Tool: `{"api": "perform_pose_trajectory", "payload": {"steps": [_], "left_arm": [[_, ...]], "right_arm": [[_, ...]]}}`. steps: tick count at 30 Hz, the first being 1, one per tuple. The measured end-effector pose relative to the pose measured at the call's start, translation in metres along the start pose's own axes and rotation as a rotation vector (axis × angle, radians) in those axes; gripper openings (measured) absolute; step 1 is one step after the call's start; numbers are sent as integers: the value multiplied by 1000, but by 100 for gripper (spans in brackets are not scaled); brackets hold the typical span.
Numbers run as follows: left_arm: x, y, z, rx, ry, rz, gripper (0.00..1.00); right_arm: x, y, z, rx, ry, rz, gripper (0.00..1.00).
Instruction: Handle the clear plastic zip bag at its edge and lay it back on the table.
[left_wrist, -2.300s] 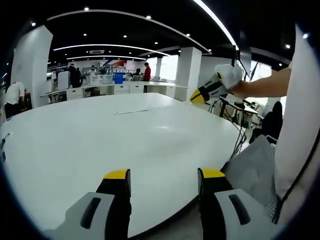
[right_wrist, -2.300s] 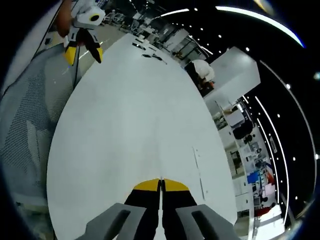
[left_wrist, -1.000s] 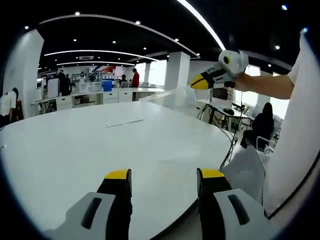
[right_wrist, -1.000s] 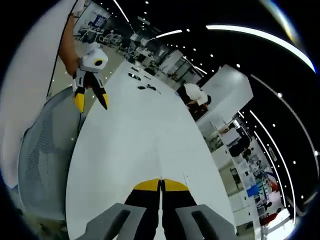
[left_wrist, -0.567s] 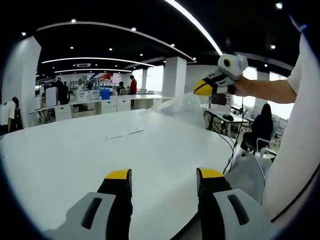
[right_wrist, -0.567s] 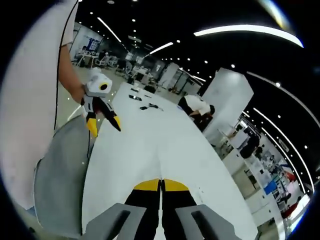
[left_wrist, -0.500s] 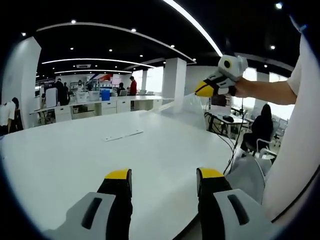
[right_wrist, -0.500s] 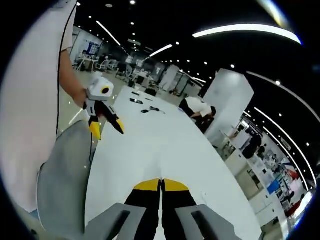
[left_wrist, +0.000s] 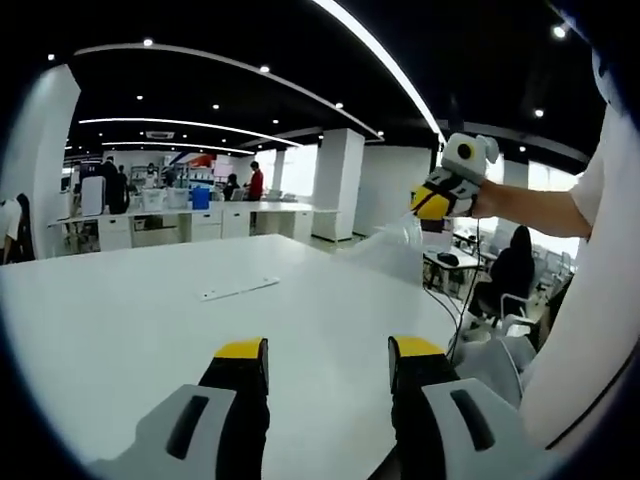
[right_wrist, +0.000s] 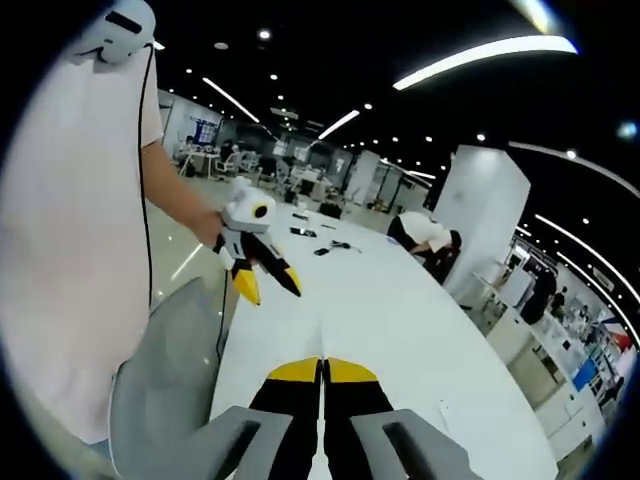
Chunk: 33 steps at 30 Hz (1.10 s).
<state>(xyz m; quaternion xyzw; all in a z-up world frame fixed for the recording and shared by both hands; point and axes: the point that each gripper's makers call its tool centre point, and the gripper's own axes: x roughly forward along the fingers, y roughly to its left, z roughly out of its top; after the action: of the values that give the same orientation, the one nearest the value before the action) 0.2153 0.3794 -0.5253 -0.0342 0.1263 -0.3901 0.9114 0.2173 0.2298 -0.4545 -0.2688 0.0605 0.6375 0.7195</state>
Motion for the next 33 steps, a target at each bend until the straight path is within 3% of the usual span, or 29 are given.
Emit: {"api": "perform_pose_trajectory", "payload": {"steps": [7,9,13,22,33], "left_arm": [[13,13,2,-12,12,-52,42],[15,12,-1,-1,26,-80,38],[19,13,-10,23,50,-133,33],[22,-16,-9,22,63,-285,24],[20,-28,-11,46,88,-352,14]], "right_arm": [[3,13,3,51,-28,69,0],[3,21,3,87,-46,111,0],[4,24,-1,107,-47,125,0],[2,35,-2,159,-68,193,0],[0,40,-4,181,-72,232,0]]}}
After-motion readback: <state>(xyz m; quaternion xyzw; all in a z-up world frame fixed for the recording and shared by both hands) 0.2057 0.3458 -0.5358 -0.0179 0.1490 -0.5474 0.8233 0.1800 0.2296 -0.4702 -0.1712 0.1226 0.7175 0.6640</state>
